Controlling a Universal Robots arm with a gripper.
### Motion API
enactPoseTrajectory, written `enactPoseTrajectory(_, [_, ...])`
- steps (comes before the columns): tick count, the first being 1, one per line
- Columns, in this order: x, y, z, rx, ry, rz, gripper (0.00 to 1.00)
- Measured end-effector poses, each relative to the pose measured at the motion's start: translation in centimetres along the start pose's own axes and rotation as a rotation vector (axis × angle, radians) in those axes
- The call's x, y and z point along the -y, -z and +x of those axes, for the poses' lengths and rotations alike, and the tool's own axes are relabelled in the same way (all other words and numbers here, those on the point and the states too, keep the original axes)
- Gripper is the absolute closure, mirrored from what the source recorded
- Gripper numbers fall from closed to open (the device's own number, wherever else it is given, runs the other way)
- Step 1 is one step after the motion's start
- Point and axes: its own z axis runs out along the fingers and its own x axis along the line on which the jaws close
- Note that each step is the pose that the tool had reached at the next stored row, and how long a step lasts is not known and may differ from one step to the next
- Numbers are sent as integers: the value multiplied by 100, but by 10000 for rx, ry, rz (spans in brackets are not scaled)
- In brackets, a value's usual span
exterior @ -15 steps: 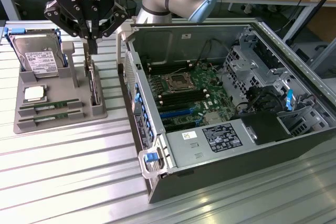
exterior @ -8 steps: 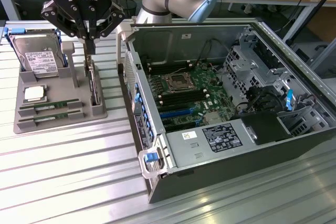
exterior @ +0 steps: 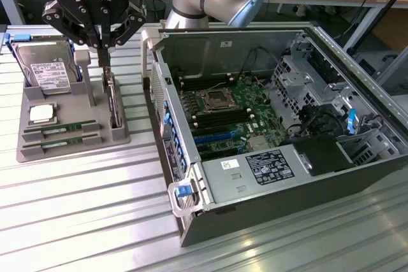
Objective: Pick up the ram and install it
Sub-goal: 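Reach for the ram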
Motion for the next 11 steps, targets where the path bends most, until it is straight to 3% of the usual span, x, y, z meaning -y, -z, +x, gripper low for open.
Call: enactPoseTrajectory(11, [18,1,238,0,0,0,90])
